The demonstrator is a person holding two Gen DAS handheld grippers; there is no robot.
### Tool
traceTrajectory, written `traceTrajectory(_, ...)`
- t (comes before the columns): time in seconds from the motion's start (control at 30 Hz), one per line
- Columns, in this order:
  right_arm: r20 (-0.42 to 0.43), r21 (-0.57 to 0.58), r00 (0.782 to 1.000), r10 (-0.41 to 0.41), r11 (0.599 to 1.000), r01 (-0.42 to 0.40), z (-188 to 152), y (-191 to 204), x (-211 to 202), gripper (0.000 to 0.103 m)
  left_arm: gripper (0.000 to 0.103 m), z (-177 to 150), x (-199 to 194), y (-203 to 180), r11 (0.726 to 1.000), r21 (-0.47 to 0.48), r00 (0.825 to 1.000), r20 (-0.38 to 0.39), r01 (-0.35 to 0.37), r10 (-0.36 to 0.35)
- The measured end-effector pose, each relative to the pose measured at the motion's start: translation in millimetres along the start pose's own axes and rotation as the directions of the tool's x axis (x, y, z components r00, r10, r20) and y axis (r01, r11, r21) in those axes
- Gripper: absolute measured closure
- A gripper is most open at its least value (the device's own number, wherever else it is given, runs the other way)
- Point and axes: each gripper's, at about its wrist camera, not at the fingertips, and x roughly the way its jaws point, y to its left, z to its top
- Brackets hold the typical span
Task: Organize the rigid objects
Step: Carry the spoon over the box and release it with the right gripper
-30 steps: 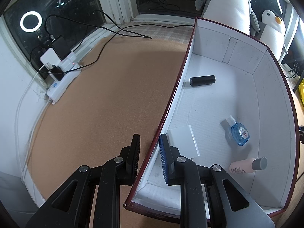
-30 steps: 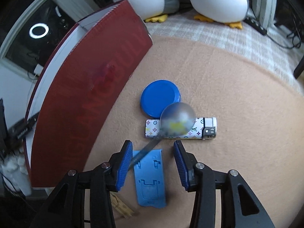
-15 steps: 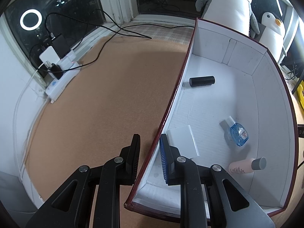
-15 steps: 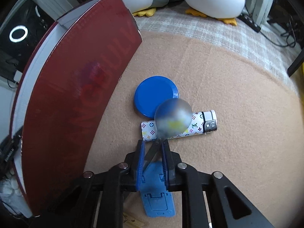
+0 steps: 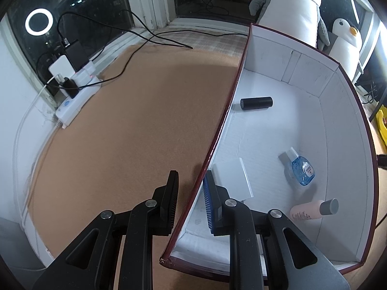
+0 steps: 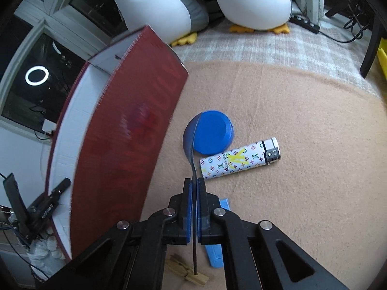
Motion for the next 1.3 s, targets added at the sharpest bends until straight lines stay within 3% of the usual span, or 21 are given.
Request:
traceTrajectory(0.3, 0.128, -0.084, 0.991, 0.036, 0.996, -0.026, 22.4, 52.4, -54.2, 0.100, 0.086, -0.9, -0.6, 2.3, 1.000, -0.009, 1.000, 0.011, 0.026, -0.025)
traceTrajectory(0.53, 0.152, -0.163, 0.984, 0.088, 0.985, -0.063, 39.4, 106.6, -65.5, 0.100, 0.087, -1.0, -0.6, 4.2, 0.999, -0.009, 0.999, 0.017, 0.044, -0.044)
traceTrajectory(0.87, 0.114, -0.234, 0.987, 0.116, 0.968, -0.086, 48.3, 160.8, -34.5, 0.100, 0.088, -1.9, -1.1, 7.7, 0.998, -0.018, 0.997, 0.025, 0.067, -0.067)
traceTrajectory(1.17, 0.085, -0.233, 0.993, 0.086, 0.970, -0.064, 54.1, 165.9, -2.5, 0.100, 0.088, -1.6, -0.6, 8.5, 0.997, -0.018, 0.997, 0.027, 0.072, -0.072)
traceTrajectory(1.3, 0.083, -0.247, 0.994, 0.077, 0.968, -0.054, 52.3, 164.6, 3.3, 0.094, 0.088, -1.7, -0.6, 8.6, 0.997, -0.018, 0.997, 0.027, 0.072, -0.071)
